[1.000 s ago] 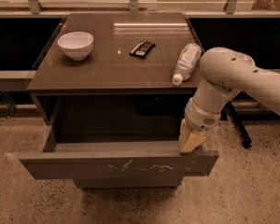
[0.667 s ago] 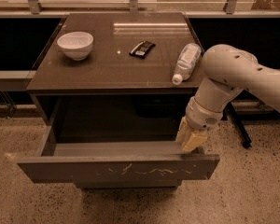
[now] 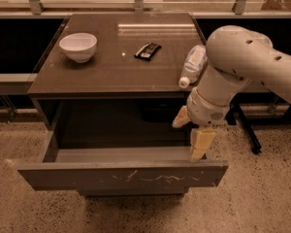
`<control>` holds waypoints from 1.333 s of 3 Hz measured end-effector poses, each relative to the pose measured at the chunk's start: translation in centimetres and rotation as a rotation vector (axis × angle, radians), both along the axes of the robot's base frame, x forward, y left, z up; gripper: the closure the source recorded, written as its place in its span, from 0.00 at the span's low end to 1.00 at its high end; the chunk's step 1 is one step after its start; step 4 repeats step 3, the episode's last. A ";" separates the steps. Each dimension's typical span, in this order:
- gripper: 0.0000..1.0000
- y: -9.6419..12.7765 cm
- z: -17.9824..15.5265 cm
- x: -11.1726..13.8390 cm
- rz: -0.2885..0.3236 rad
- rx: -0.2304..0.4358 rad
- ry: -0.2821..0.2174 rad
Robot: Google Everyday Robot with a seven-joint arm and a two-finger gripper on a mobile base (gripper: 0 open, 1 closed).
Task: Open top drawer
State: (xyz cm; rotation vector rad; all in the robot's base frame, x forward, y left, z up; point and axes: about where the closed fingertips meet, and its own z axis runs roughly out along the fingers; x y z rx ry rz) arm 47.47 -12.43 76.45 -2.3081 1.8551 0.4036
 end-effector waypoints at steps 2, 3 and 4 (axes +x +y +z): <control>0.00 -0.4 0.5 2.3 -0.032 -0.046 -0.121; 0.00 -0.4 0.5 2.3 -0.032 -0.046 -0.121; 0.00 -0.4 0.5 2.3 -0.032 -0.046 -0.121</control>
Offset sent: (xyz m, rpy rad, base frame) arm 0.0424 -0.0115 -0.0077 -0.0675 -0.1651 -0.0716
